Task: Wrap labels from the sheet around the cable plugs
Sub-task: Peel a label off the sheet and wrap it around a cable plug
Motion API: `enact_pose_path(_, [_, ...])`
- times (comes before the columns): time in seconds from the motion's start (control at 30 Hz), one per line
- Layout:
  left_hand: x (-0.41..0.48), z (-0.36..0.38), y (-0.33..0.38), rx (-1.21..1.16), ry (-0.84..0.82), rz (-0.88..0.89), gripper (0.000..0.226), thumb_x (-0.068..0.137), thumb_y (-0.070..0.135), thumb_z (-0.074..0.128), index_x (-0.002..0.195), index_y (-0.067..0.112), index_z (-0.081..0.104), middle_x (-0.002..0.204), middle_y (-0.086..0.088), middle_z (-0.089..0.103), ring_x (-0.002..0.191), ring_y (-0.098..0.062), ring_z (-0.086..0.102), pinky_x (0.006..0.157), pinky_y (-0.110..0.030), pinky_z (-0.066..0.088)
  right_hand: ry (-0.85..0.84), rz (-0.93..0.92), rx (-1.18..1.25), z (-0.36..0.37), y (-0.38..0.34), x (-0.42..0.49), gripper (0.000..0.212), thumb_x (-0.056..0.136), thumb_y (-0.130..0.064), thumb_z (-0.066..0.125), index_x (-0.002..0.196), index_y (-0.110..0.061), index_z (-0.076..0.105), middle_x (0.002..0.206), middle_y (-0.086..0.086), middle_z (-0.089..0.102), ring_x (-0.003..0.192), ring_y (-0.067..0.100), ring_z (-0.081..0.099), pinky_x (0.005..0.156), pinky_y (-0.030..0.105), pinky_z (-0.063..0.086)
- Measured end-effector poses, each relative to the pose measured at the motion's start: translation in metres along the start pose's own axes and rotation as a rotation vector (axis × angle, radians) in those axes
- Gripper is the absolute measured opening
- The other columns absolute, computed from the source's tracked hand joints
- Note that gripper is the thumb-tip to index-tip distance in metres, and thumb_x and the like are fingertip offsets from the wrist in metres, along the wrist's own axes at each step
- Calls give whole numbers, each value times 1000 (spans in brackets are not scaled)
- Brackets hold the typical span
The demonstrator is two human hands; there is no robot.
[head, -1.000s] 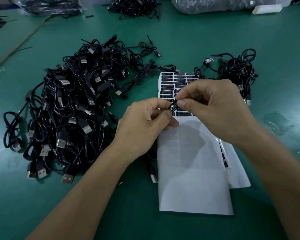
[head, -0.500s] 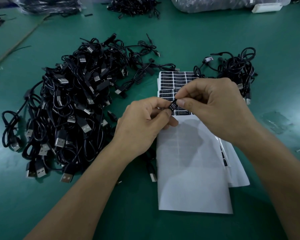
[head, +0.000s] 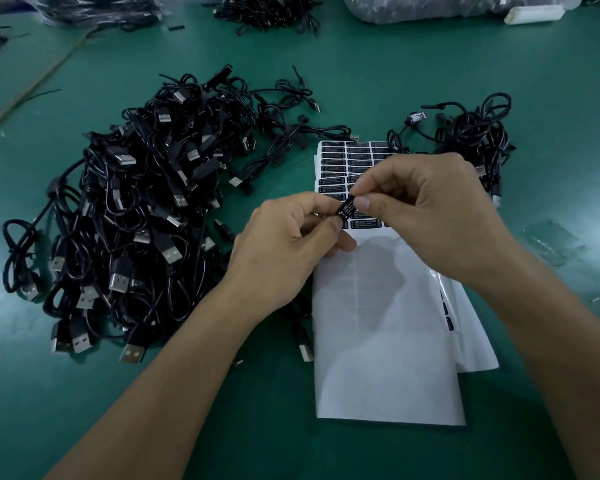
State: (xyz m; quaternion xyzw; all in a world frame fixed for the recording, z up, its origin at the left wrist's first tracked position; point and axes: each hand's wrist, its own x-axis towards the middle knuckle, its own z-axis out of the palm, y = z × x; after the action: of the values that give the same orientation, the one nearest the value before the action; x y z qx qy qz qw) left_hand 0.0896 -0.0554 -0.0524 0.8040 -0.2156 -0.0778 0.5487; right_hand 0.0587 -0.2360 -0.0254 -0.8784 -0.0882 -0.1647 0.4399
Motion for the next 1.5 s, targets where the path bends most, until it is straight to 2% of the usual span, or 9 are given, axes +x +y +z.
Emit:
enact_pose_path(0.17, [-1,0,0,-6,4,-11,16,85,37,57,94,41,71,80,12,78,77,-15,73,89,-52,56,1,6,-3,1,0,-1,22,87,-12,76,84,-33,70,71,-12,69,64,0,62,62,9,45])
enact_pose_path(0.33, [-1,0,1,1,3,-1,18,85,37,57,95,49,67,79,13,77,75,-13,72,89,-51,56,6,12,-1,2,0,0,25,87,-13,76,82,-36,69,70,-10,70,63,1,61,62,10,45])
enact_pose_path(0.7, [-1,0,1,-1,2,-4,17,85,37,58,95,47,66,80,13,77,74,-12,72,88,-52,56,5,20,-9,2,-1,0,23,87,-13,76,82,-35,70,69,-10,70,63,1,62,63,10,46])
enact_pose_path(0.83, [-1,0,0,-5,5,-7,15,85,37,58,93,42,70,80,12,78,75,-14,72,89,-53,56,7,20,-12,2,-2,0,25,86,-13,77,80,-36,69,68,-12,69,63,0,62,62,9,45])
enact_pose_path(1.17, [0,0,0,-3,-1,-2,17,85,38,58,95,47,67,80,13,78,76,-14,73,89,-53,56,5,18,-18,2,-2,0,27,86,-11,76,80,-36,69,67,-14,67,63,-2,61,63,9,45])
enact_pose_path(1.5, [-1,0,0,-10,4,3,11,86,36,58,91,39,68,81,13,78,77,-11,73,90,-51,56,49,22,-8,5,-2,-1,22,86,-12,76,83,-32,71,68,-17,67,65,-3,64,64,8,47])
